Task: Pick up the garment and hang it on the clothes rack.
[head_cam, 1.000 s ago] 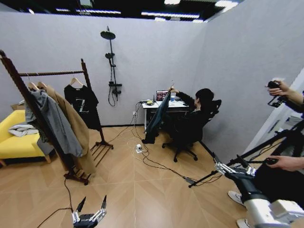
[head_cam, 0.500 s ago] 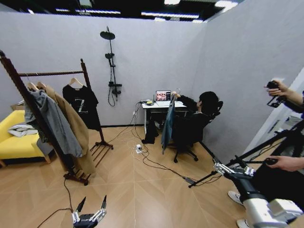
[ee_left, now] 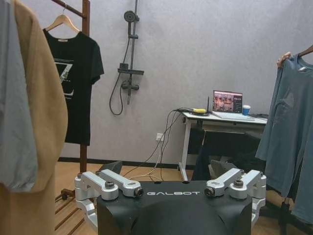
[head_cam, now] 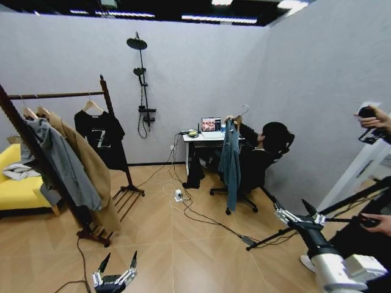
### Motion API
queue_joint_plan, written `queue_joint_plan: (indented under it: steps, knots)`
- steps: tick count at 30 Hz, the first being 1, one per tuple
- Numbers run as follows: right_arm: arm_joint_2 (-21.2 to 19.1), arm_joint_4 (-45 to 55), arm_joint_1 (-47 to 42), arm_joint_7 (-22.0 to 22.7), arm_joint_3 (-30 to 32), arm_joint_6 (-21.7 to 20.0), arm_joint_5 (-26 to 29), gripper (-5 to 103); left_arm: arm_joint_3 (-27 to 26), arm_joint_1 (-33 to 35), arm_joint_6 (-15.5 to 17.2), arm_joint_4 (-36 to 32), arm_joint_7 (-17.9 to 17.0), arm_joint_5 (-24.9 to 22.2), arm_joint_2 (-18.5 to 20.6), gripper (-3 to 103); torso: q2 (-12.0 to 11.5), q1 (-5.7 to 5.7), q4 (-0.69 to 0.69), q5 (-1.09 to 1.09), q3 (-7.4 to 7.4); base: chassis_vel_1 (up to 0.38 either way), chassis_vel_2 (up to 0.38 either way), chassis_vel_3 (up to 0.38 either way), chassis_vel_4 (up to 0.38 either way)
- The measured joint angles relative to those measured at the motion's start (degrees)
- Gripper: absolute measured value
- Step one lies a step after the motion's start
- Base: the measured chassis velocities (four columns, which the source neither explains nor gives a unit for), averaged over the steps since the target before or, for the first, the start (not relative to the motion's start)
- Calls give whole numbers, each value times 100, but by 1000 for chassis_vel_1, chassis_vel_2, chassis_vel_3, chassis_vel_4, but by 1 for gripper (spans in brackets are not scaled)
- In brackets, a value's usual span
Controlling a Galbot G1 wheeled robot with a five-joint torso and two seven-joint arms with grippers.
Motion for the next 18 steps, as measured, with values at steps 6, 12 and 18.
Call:
queue_joint_plan:
  steps: [6,12,18]
  knots:
    - [-247,-156,257,69,31,-101,97,100,0,0,0,1,0,0,0,100,-1,0,-1,-5,1,-335,283,346,-284]
    - [-724,-518,584,10,86,-98,408,100,1,0,0,1,0,0,0,100,-1,1,-2,-7,1,-386,327,386,-336]
    - [-1251,-945,1061,136,12,-138,792,100,1,0,0,1,0,0,-1,100,-1,0,0,-6,0,-360,348,380,-341]
